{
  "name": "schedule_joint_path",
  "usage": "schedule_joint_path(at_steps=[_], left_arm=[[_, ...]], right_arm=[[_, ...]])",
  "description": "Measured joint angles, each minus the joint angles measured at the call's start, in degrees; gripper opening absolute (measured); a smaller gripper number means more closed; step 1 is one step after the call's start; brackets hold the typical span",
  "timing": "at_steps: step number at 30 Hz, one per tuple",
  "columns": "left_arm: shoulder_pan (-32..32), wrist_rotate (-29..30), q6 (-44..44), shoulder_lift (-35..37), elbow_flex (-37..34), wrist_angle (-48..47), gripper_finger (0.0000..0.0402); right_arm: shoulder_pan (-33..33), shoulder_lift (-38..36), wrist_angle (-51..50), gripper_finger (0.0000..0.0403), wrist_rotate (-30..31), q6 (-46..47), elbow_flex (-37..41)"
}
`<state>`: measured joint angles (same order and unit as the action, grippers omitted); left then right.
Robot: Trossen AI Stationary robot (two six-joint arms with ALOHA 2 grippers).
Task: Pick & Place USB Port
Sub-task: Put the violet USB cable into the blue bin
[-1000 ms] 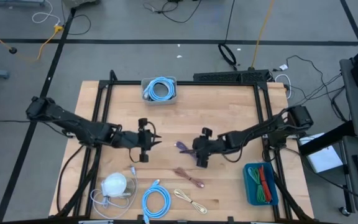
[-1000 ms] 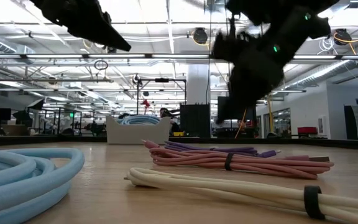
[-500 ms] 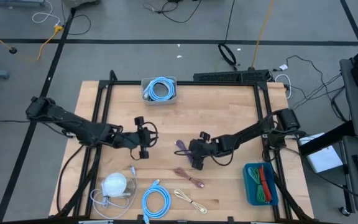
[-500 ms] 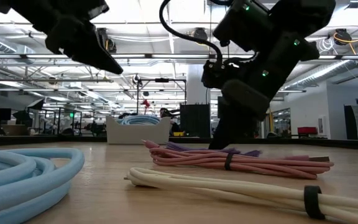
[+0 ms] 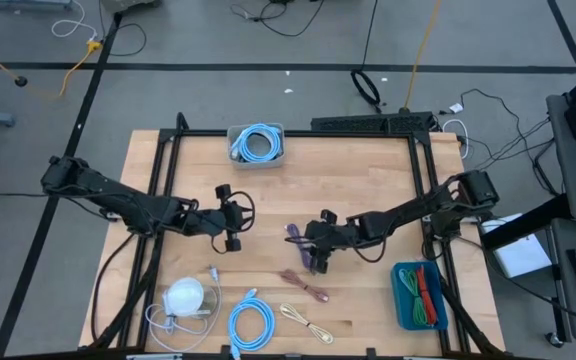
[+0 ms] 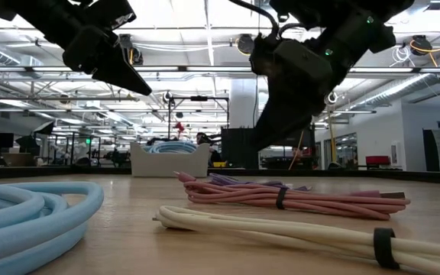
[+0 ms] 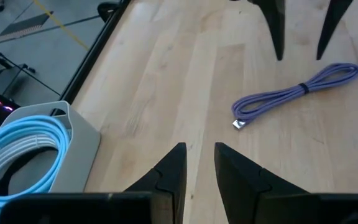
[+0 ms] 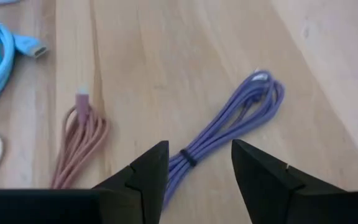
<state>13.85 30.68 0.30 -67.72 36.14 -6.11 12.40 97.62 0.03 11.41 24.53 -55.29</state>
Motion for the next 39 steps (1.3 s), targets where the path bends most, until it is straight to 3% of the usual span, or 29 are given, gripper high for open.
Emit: schedule_joint_path(at_steps=[12,30,33,39], left_arm=[[0.19,-0.02,-0.36,-0.2,0.0,-0.17,0.0088],[1.66,0.94,-1.16,-0.2,0.0,-0.11,0.0088],[1.66,0.94,-1.16,-0.2,0.0,-0.11,0.0088],[1.66,0.96,-1.1,-0.22,0.0,-0.09,0.0088]], right_arm=[[1.01,3.45,5.42,0.0169,-2.54,10.08,-0.1],[1.25,11.33,9.51,0.0167,1.67,11.86,-0.15],[1.3,11.41,8.35,0.014,2.65,11.33,-0.15],[1.31,11.43,5.88,0.0019,5.5,8.5,-0.15]])
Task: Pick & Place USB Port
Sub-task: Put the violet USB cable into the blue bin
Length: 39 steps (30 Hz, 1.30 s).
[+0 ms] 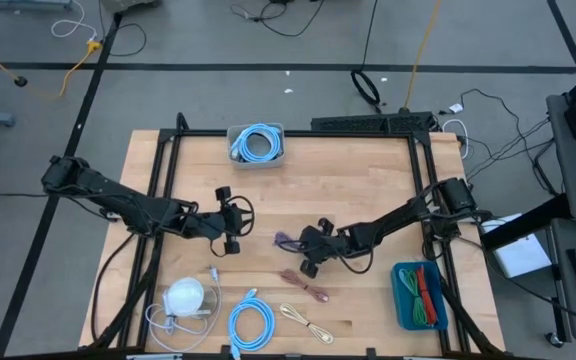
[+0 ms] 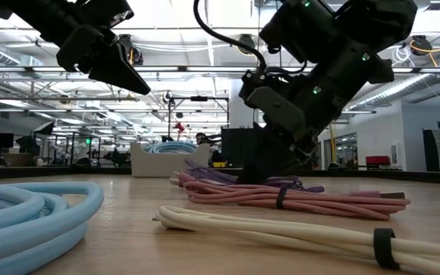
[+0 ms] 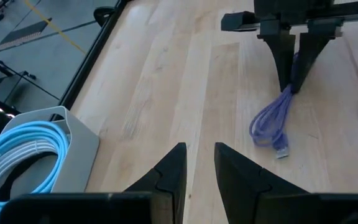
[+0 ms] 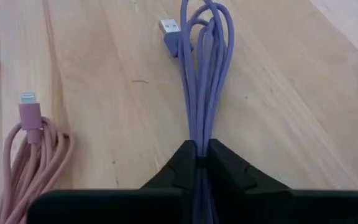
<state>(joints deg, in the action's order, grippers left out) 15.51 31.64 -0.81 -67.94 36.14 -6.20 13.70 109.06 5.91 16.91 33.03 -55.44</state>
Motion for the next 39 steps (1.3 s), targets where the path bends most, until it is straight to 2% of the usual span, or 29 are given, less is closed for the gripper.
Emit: schedule_joint_path(at_steps=[5,9,12,15,17,20,23,26,31,36,39], left_arm=[[0.0,0.0,0.08,0.0,0.0,0.0,0.0088],[-0.04,0.02,0.12,-0.02,0.0,-0.02,0.0088],[-0.14,0.13,0.27,-0.02,0.0,0.0,0.0088],[-0.15,0.13,0.48,-0.04,0.0,-0.08,0.0088],[-0.15,0.24,0.94,-0.06,0.0,-0.53,0.0088],[-0.15,0.5,1.03,-0.46,-0.95,0.53,0.0088],[-0.36,0.78,1.4,-0.46,-2.68,2.01,0.0088],[-1.11,1.0,2.12,-0.46,-4.6,3.51,0.0088],[-2.22,0.98,2.83,-0.46,-5.4,3.96,0.0088],[-2.32,0.7,2.2,-0.46,-5.44,4.64,0.0088],[-2.32,-0.25,1.35,-0.46,-5.44,5.39,0.0088]], right_arm=[[0.56,-1.47,-2.17,0.0013,4.35,-2.18,0.07],[2.47,-7.83,-13.15,0.0006,15.63,-2.81,-0.64],[4.38,-15.98,-27.31,0.0005,22.03,3.16,-4.36],[7.89,-23.08,-46.89,0.0003,22.88,13.9,-7.99],[11.25,-26.7,-61.03,0.0003,22.85,24.32,-11.3],[17.1,-29.81,-81.56,0.0003,17.06,43.68,-16.61],[24.18,-29.6,-95.34,0.0003,5.77,61.08,-19.66],[31.01,-29.51,-95.26,0.0003,-4.13,74.61,-20.7],[40.05,-25.15,-90.87,0.0003,-9.66,92.04,-21.11],[42.56,-16.56,-88.61,0.0003,-15.86,95.11,-22.51],[42.68,-11.42,-88.67,0.0003,-17.25,94.89,-22.93]])
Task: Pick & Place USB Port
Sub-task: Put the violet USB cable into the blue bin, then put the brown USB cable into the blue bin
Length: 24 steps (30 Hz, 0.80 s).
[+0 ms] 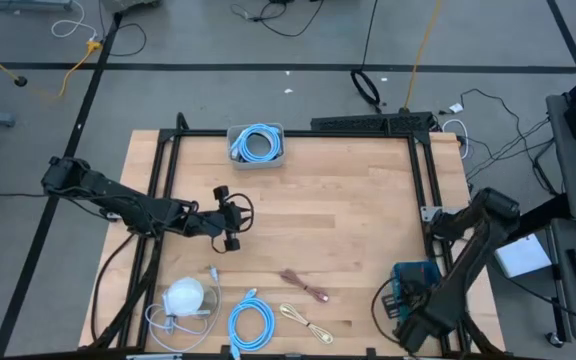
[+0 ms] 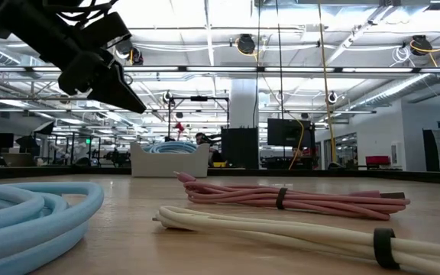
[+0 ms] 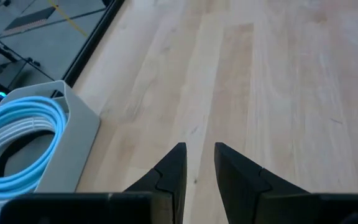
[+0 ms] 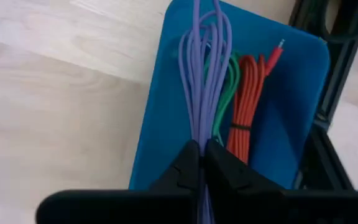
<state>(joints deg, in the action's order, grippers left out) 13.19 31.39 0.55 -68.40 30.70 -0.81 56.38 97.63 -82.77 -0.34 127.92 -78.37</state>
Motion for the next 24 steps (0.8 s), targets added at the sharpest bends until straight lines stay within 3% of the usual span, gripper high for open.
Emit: schedule_joint_path(at_steps=[10,24], left_arm=[[0.0,-0.1,-0.86,0.02,0.0,1.0,0.0088],[0.0,-0.23,-0.8,0.04,0.0,0.61,0.0088]], right_arm=[[0.78,8.48,0.12,0.001,-4.55,-3.53,0.0],[0.81,2.01,-1.61,0.0143,-0.31,-1.59,0.0]])
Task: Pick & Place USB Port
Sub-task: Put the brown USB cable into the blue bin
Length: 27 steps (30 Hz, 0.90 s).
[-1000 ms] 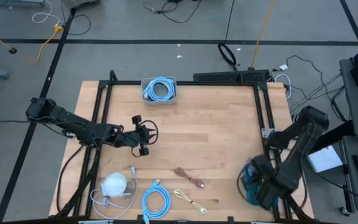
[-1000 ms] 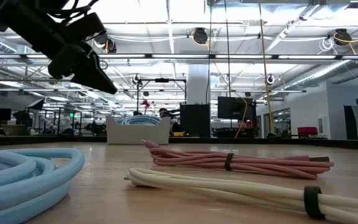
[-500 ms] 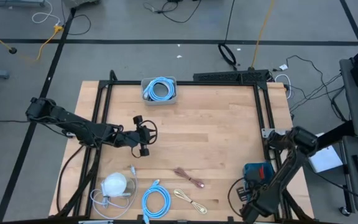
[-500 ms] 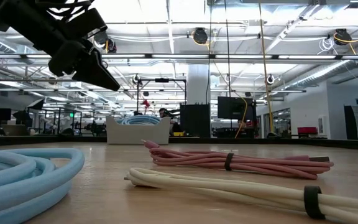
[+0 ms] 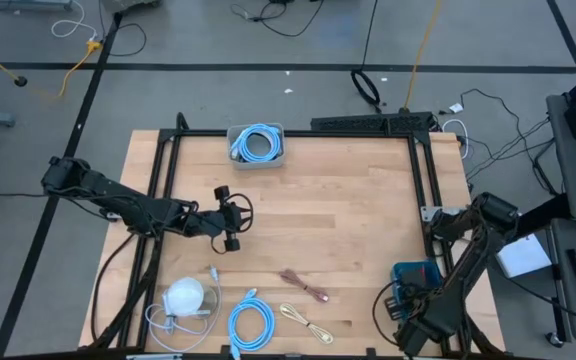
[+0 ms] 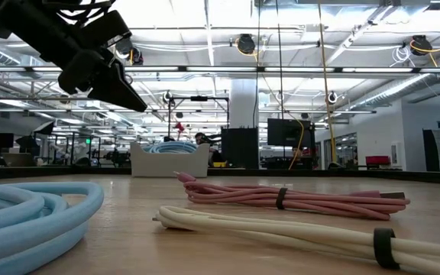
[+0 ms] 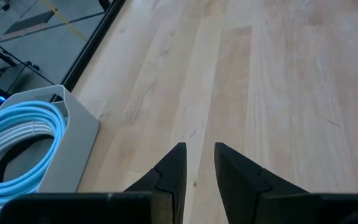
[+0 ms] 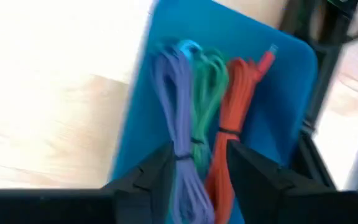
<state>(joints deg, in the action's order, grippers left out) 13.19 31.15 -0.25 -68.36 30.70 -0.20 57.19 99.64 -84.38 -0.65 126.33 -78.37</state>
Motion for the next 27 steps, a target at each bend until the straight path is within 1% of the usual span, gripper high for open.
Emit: schedule_joint_path(at_steps=[4,6,7,9,11,12,13,14,16,17,19,21,23,24,26,27], left_arm=[[0.0,0.19,0.01,0.02,0.0,0.01,0.0088],[0.0,0.2,0.02,0.02,0.0,0.16,0.0088],[0.0,0.2,0.02,0.02,0.0,0.36,0.0088],[0.0,0.22,0.04,0.02,0.0,0.52,0.0088],[0.0,0.24,0.11,0.02,0.0,0.52,0.0088],[0.0,0.24,0.13,0.02,0.01,0.52,0.0088],[0.0,0.24,0.13,0.02,0.0,0.52,0.0088],[0.0,0.24,0.13,0.02,0.0,0.57,0.0088],[0.0,0.29,0.11,0.02,0.02,0.71,0.0088],[0.0,0.29,0.11,0.02,0.01,0.74,0.0088],[0.0,0.29,0.13,0.02,0.02,0.82,0.0088],[0.0,0.33,0.23,0.02,0.02,0.82,0.0088],[0.0,0.33,0.43,0.02,0.02,0.79,0.0088],[0.0,0.33,0.59,0.02,0.02,0.73,0.0088],[0.0,0.33,0.86,0.02,0.02,0.38,0.0088],[0.0,0.33,0.97,0.02,0.02,0.32,0.0088]], right_arm=[[-1.83,-2.59,0.32,0.0163,7.29,-4.04,0.0],[-3.82,-5.19,0.41,0.0168,13.26,-7.2,0.0],[-4.96,-6.49,0.91,0.017,17.74,-9.3,0.0],[-7.21,-9.14,4.06,0.017,29.4,-15.36,0.0],[-9.55,-11.36,9.4,0.0169,41.26,-24.52,0.0],[-10.9,-12.18,12.4,0.0167,46.15,-30.15,0.0],[-12.43,-12.81,15.7,0.0166,49.57,-35.89,0.0],[-14.17,-13.27,18.93,0.0164,51.55,-42.32,0.0],[-18.48,-13.4,25.33,0.0161,50.82,-54.55,0.0],[-20.75,-13.06,29.42,0.0161,48.74,-60.17,0.32],[-25.42,-11.92,38.79,0.0161,42.59,-70.47,1.99],[-29.47,-10.14,48.22,0.0164,34.34,-78.41,4.51],[-32.87,-7.78,55.7,0.0166,25.95,-82.82,6.78],[-34.15,-6.75,57.36,0.0166,22.65,-83.71,7.55],[-36.0,-4.37,56.69,0.0165,17.85,-83.9,8.35],[-36.61,-3.23,55.36,0.0163,16.65,-83.59,8.48]])
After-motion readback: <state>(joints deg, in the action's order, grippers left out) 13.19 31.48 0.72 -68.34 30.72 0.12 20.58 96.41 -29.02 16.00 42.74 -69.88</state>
